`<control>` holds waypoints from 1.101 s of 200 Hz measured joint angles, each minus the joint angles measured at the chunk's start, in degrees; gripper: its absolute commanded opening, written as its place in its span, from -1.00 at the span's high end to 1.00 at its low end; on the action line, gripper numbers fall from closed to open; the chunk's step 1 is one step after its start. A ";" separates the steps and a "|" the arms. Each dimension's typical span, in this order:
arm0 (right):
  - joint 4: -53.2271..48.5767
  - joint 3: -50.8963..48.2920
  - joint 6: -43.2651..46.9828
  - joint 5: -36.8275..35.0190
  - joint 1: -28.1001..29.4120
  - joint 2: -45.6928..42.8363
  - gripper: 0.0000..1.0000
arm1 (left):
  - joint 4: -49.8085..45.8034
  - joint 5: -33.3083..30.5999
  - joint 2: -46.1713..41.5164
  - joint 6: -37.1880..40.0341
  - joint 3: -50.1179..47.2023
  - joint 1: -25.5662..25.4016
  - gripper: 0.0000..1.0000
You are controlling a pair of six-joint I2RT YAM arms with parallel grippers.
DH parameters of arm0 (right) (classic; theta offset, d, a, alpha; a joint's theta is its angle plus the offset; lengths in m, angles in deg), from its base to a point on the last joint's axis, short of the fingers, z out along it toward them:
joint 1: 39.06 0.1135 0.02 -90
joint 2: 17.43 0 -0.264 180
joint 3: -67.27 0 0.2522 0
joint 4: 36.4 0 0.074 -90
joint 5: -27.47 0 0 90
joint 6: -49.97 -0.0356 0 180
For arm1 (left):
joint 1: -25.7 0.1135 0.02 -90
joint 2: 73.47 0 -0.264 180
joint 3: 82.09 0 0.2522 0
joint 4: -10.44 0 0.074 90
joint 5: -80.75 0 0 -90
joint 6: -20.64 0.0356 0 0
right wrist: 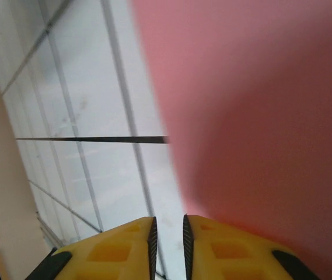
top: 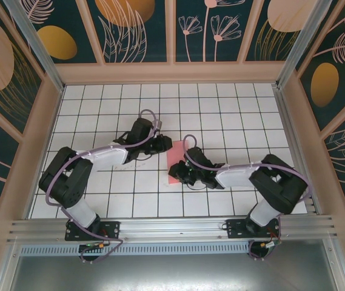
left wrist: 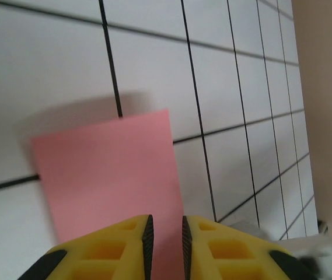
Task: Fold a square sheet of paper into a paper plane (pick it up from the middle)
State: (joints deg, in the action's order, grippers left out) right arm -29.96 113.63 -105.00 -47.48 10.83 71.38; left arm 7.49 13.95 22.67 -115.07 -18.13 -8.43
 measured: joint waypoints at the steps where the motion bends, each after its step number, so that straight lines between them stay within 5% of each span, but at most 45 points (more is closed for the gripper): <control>1: -0.11 -0.02 0.04 -0.02 -0.07 -0.39 0.44 | 0.04 0.09 0.09 -0.04 -0.07 -0.11 0.56; 70: -7.82 -1.88 6.01 -1.68 -11.17 -14.40 0.05 | 0.33 0.13 1.42 -1.09 -1.03 -0.66 0.56; 220: -9.70 6.16 17.31 11.69 -19.52 3.13 0.07 | 2.51 -1.20 -8.85 -2.47 -10.88 -0.68 0.44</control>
State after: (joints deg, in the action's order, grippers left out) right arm -39.66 119.79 -87.69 -35.79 -8.69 74.51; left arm 10.00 12.75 13.82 -117.54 -29.02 -9.11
